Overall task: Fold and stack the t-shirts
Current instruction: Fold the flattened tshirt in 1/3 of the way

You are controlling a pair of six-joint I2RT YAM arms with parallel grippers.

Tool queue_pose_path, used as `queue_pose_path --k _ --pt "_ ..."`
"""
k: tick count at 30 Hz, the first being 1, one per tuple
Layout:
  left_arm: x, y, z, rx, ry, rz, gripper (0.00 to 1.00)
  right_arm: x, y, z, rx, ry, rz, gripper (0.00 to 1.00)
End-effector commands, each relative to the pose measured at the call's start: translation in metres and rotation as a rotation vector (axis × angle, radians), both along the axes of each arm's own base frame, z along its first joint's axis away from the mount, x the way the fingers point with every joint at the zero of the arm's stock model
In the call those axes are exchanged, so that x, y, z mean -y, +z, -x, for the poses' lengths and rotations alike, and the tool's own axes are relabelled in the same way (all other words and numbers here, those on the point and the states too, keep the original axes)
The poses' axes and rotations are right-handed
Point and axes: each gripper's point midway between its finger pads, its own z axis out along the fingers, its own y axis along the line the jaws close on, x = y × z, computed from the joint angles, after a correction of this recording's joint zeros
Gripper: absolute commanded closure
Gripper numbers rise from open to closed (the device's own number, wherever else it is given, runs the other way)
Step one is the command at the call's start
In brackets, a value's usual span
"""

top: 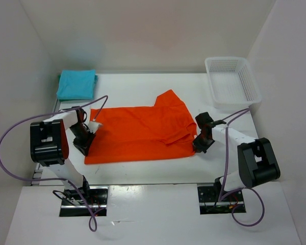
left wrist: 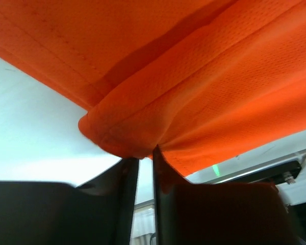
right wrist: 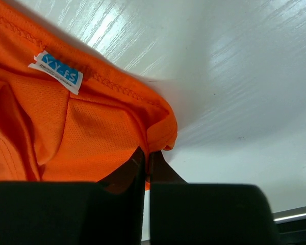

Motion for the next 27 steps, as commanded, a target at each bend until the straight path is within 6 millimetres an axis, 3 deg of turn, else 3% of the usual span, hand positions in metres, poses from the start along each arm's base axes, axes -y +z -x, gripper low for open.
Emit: queue_pose_path --k 1,2,5,8,13,15,18,22,26,27 --pt "0.013 -0.021 -0.002 0.003 -0.001 0.072 0.83 0.007 -0.003 0.005 -0.009 0.005 0.025 1.0" --pt "0.015 -0.021 -0.002 0.003 0.009 0.081 0.92 0.007 0.001 0.003 0.007 0.014 0.022 1.0" --pt "0.019 -0.019 -0.004 0.017 0.012 0.099 1.0 0.003 0.008 0.006 0.013 0.018 -0.003 1.0" --pt "0.017 -0.002 -0.004 0.061 -0.019 0.095 1.0 -0.004 0.026 0.008 0.046 0.043 -0.021 1.0" --pt "0.008 0.033 0.0 0.122 -0.049 0.034 1.0 -0.017 0.056 0.028 0.081 0.102 -0.048 1.0" --pt "0.01 0.039 0.013 0.086 -0.059 0.042 1.0 -0.026 0.068 0.034 0.111 0.11 -0.072 1.0" --pt "0.005 0.054 0.016 0.097 -0.071 0.014 1.0 -0.035 0.078 0.046 0.095 0.138 -0.085 1.0" --pt "-0.001 0.063 0.03 0.062 -0.086 -0.026 1.0 -0.039 0.094 0.068 0.094 0.158 -0.101 1.0" --pt "-0.002 0.064 0.032 0.029 -0.061 -0.033 1.0 -0.046 0.107 0.091 0.105 0.157 -0.148 1.0" --pt "-0.004 0.062 0.033 0.012 -0.062 -0.042 0.97 -0.046 0.108 0.095 0.102 0.157 -0.15 0.93"
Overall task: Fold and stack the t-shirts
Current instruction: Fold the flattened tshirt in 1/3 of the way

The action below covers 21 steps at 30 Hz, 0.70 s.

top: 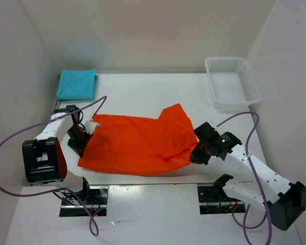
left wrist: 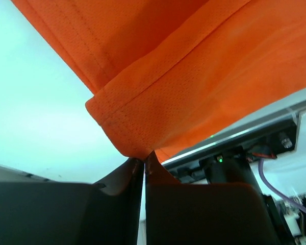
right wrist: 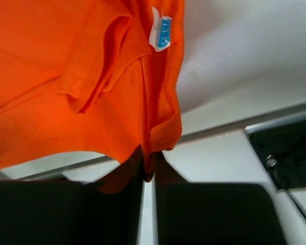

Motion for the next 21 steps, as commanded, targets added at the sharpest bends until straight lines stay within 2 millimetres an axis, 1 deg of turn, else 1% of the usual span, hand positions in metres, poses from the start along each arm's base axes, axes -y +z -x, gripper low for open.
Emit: queue_pose_path --k 1,2,3,4,5,6,7,8,9,10,11,12,13,14,15,16,17,18,19,20,21 --pt "-0.003 0.007 0.006 -0.066 0.007 -0.021 0.93 0.0 0.018 0.017 -0.01 -0.045 -0.023 0.73" --pt "-0.003 0.005 0.006 -0.076 0.016 -0.02 0.84 0.001 0.017 0.019 -0.02 -0.056 -0.019 0.5" --pt "-0.005 0.006 0.006 -0.078 0.015 -0.032 0.74 0.0 0.016 0.02 -0.029 -0.045 -0.013 0.01" --pt "-0.005 0.006 0.006 -0.078 0.015 -0.032 0.64 -0.001 0.017 0.018 -0.031 -0.044 -0.011 0.0" --pt "-0.007 0.01 0.005 -0.067 0.014 -0.046 0.55 0.0 0.016 0.02 -0.039 -0.045 -0.005 0.0" --pt "-0.013 0.013 0.007 -0.067 -0.003 -0.074 0.41 0.0 0.024 0.017 -0.024 -0.061 -0.009 0.0" --pt "-0.018 0.015 0.01 -0.08 -0.022 -0.099 0.36 0.0 0.029 0.014 -0.01 -0.064 -0.007 0.0" --pt "-0.028 0.018 0.011 -0.076 -0.038 -0.135 0.32 0.001 0.034 0.01 0.006 -0.07 0.002 0.0" --pt "-0.044 0.018 0.013 -0.084 -0.041 -0.205 0.31 -0.003 0.05 0.001 0.058 -0.043 -0.002 0.0" --pt "-0.051 0.02 0.006 -0.058 -0.037 -0.218 0.3 0.0 0.056 -0.009 0.097 -0.031 0.031 0.0" --pt "-0.058 0.022 -0.001 -0.034 -0.017 -0.214 0.3 -0.004 0.054 -0.019 0.087 -0.005 0.073 0.0" --pt "-0.057 0.021 -0.011 -0.031 -0.006 -0.197 0.3 -0.014 0.067 -0.038 0.139 0.024 0.068 0.0" --pt "-0.049 0.035 -0.037 0.042 0.014 -0.128 0.3 -0.016 0.066 -0.051 0.16 0.096 0.127 0.0" --pt "-0.042 0.041 -0.055 0.088 0.029 -0.08 0.29 -0.02 0.063 -0.064 0.162 0.124 0.166 0.0" --pt "-0.034 0.042 -0.07 0.112 0.06 -0.023 0.25 -0.031 0.055 -0.086 0.141 0.161 0.219 0.0" --pt "-0.022 0.048 -0.095 0.195 0.077 0.06 0.25 -0.038 0.052 -0.107 0.187 0.227 0.264 0.0" --pt "-0.022 0.059 -0.12 0.275 0.1 0.07 0.24 -0.048 0.058 -0.127 0.227 0.25 0.274 0.0" --pt "-0.017 0.057 -0.135 0.3 0.142 0.087 0.2 -0.056 0.034 -0.143 0.185 0.291 0.327 0.0" --pt "-0.014 0.063 -0.159 0.397 0.15 0.123 0.19 -0.055 0.03 -0.166 0.214 0.308 0.357 0.0" --pt "-0.011 0.062 -0.171 0.429 0.159 0.148 0.19 -0.062 0.037 -0.189 0.253 0.306 0.364 0.0" --pt "-0.006 0.059 -0.187 0.478 0.164 0.172 0.18 -0.062 0.015 -0.203 0.218 0.318 0.406 0.0"
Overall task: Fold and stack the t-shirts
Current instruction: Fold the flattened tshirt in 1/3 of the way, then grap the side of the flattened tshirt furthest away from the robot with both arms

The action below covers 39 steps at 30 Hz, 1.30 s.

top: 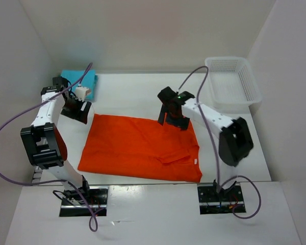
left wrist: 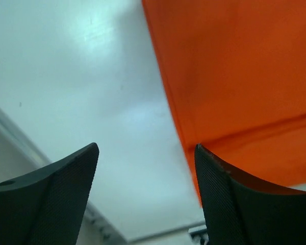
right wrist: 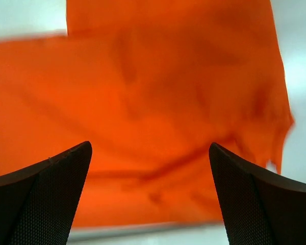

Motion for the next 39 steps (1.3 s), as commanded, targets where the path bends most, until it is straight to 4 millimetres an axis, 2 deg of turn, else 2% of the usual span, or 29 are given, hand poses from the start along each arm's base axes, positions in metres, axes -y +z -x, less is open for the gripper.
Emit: queue_pose_path --k 1,2,3,4,6,7,8,10,12,14,15,17,18,19,21,22,23,24,25,29,30,32,33,35,38,39 --pt "0.033 0.001 -0.049 0.156 0.012 0.178 0.16 0.005 -0.003 -0.08 0.143 0.073 0.119 0.0" --pt "0.033 -0.007 -0.055 0.151 0.028 0.185 0.16 0.009 -0.008 -0.092 0.142 0.065 0.127 0.0" --pt "0.036 -0.006 -0.068 0.177 0.047 0.193 0.16 0.012 -0.023 -0.105 0.127 0.056 0.131 0.0" --pt "0.036 -0.017 -0.073 0.157 0.065 0.203 0.16 0.024 -0.023 -0.121 0.129 0.027 0.1 0.0" --pt "0.036 -0.022 -0.085 0.161 0.083 0.224 0.12 0.033 -0.027 -0.138 0.137 0.01 0.065 0.0" --pt "0.042 -0.029 -0.092 0.142 0.085 0.243 0.12 0.041 -0.028 -0.153 0.159 0.001 0.041 0.0" --pt "0.041 -0.034 -0.095 0.135 0.086 0.245 0.06 0.046 -0.035 -0.16 0.154 -0.004 0.049 0.01" --pt "0.045 -0.047 -0.105 0.118 0.111 0.259 0.0 0.06 -0.036 -0.174 0.16 -0.011 0.063 0.01" --pt "0.046 -0.062 -0.108 0.091 0.145 0.274 0.0 0.068 -0.045 -0.189 0.155 -0.022 0.082 0.01" --pt "0.045 -0.067 -0.11 0.09 0.154 0.277 0.0 0.076 -0.052 -0.197 0.139 -0.024 0.097 0.01" --pt "0.045 -0.072 -0.113 0.093 0.154 0.277 0.0 0.074 -0.057 -0.206 0.139 -0.008 0.105 0.03" --pt "0.045 -0.074 -0.115 0.088 0.163 0.28 0.0 0.062 -0.067 -0.21 0.112 0.038 0.062 0.06" --pt "0.042 -0.08 -0.116 0.084 0.169 0.266 0.0 0.056 -0.063 -0.218 0.124 0.046 0.04 0.08" --pt "0.042 -0.08 -0.116 0.082 0.177 0.269 0.0 0.054 -0.08 -0.217 0.087 0.052 0.039 0.08" --pt "0.042 -0.087 -0.119 0.075 0.178 0.27 0.0 0.048 -0.083 -0.218 0.077 0.065 0.011 0.08" --pt "0.041 -0.083 -0.123 0.088 0.176 0.269 0.0 0.046 -0.091 -0.216 0.059 0.079 0.006 0.08" --pt "0.041 -0.089 -0.123 0.076 0.178 0.27 0.0 0.044 -0.095 -0.218 0.061 0.083 -0.003 0.08" --pt "0.042 -0.089 -0.127 0.081 0.174 0.28 0.0 0.046 -0.093 -0.221 0.067 0.079 -0.016 0.08" --pt "0.042 -0.085 -0.129 0.087 0.173 0.279 0.0 0.046 -0.106 -0.219 0.04 0.079 -0.009 0.08" --pt "0.048 -0.092 -0.121 0.032 0.164 0.308 0.04 0.042 -0.114 -0.218 0.011 0.091 -0.059 0.14" --pt "0.049 -0.092 -0.118 0.021 0.152 0.315 0.06 0.043 -0.12 -0.213 -0.006 0.09 -0.055 0.18" --pt "0.05 -0.095 -0.113 0.005 0.142 0.313 0.21 0.046 -0.114 -0.209 0.002 0.087 -0.048 0.25" --pt "0.05 -0.095 -0.11 0.003 0.143 0.313 0.28 0.042 -0.118 -0.204 -0.01 0.096 -0.045 0.29" --pt "0.051 -0.098 -0.104 -0.015 0.135 0.312 0.39 0.043 -0.109 -0.202 0.0 0.096 -0.047 0.33" --pt "0.051 -0.098 -0.1 -0.032 0.128 0.311 0.44 0.047 -0.108 -0.194 -0.009 0.092 -0.036 0.33" --pt "0.051 -0.098 -0.1 -0.032 0.128 0.311 0.5 0.048 -0.112 -0.191 -0.021 0.092 -0.033 0.38"
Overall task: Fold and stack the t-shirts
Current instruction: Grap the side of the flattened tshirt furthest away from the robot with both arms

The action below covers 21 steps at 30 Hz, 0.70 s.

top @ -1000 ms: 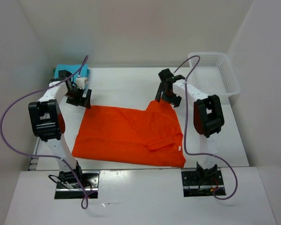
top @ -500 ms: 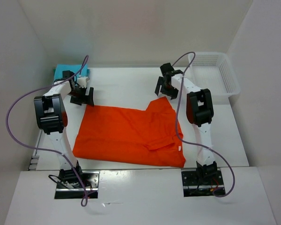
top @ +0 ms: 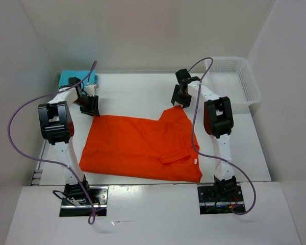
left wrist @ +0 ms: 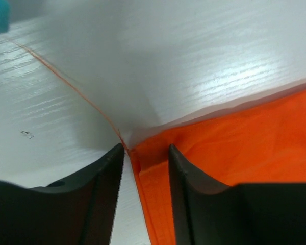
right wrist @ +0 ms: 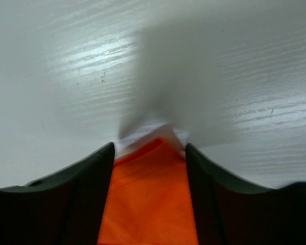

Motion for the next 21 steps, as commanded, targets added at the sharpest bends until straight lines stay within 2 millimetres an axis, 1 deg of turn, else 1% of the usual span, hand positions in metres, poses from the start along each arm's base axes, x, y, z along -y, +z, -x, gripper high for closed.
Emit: queue_pose_path --k 1,2,4,5,6,7,8,9,10,12,13,14,15,16,18,19,20,21 --pt "0.007 -0.006 0.012 -0.045 -0.027 0.034 0.54 0.001 -0.011 0.024 -0.064 0.013 0.001 0.51" --pt "0.007 -0.011 0.013 -0.055 -0.027 0.037 0.61 0.001 -0.011 0.024 -0.064 0.013 0.001 0.6" --pt "0.011 -0.011 0.01 -0.059 -0.018 0.042 0.84 0.0 -0.014 0.025 -0.068 0.016 -0.007 0.77" --pt "0.013 -0.01 0.01 -0.057 -0.021 0.051 0.85 -0.001 -0.016 0.028 -0.08 0.02 -0.014 0.91" --pt "0.013 -0.01 0.01 -0.057 -0.021 0.051 0.87 -0.001 -0.012 0.027 -0.071 0.02 -0.016 0.99" --pt "0.012 -0.008 0.007 -0.049 -0.021 0.049 0.93 -0.001 -0.014 0.027 -0.07 0.02 -0.017 1.0" --pt "0.012 -0.008 0.007 -0.048 -0.021 0.049 0.96 -0.004 -0.007 0.027 -0.058 0.025 -0.032 1.0" --pt "0.012 -0.002 0.006 -0.035 -0.021 0.046 1.0 -0.003 -0.005 0.028 -0.058 0.025 -0.032 1.0" --pt "0.016 0.003 0.007 -0.023 -0.039 0.041 1.0 -0.003 0.006 0.029 -0.04 0.026 -0.037 1.0" --pt "0.014 0.009 0.011 -0.007 -0.054 0.024 1.0 -0.002 0.02 0.033 -0.02 0.026 -0.043 1.0" --pt "0.012 0.022 0.012 0.029 -0.076 -0.003 1.0 -0.002 0.038 0.038 0.011 0.032 -0.063 1.0" --pt "0.009 0.027 0.013 0.05 -0.086 -0.022 1.0 -0.001 0.046 0.044 0.021 0.032 -0.066 1.0" --pt "0.005 0.027 0.019 0.051 -0.092 -0.053 1.0 0.0 0.055 0.047 0.04 0.023 -0.076 1.0" --pt "0.001 0.043 0.022 0.094 -0.114 -0.089 1.0 0.003 0.069 0.06 0.055 0.013 -0.086 1.0" --pt "-0.003 0.055 0.026 0.135 -0.14 -0.131 1.0 0.004 0.082 0.076 0.071 -0.004 -0.092 1.0" --pt "-0.005 0.066 0.034 0.158 -0.148 -0.157 1.0 0.01 0.075 0.093 0.04 -0.005 -0.083 1.0" --pt "-0.007 0.071 0.038 0.175 -0.173 -0.181 1.0 0.005 0.096 0.104 0.082 -0.013 -0.109 1.0" --pt "-0.006 0.075 0.043 0.187 -0.184 -0.189 1.0 0.004 0.1 0.114 0.087 -0.016 -0.118 1.0"
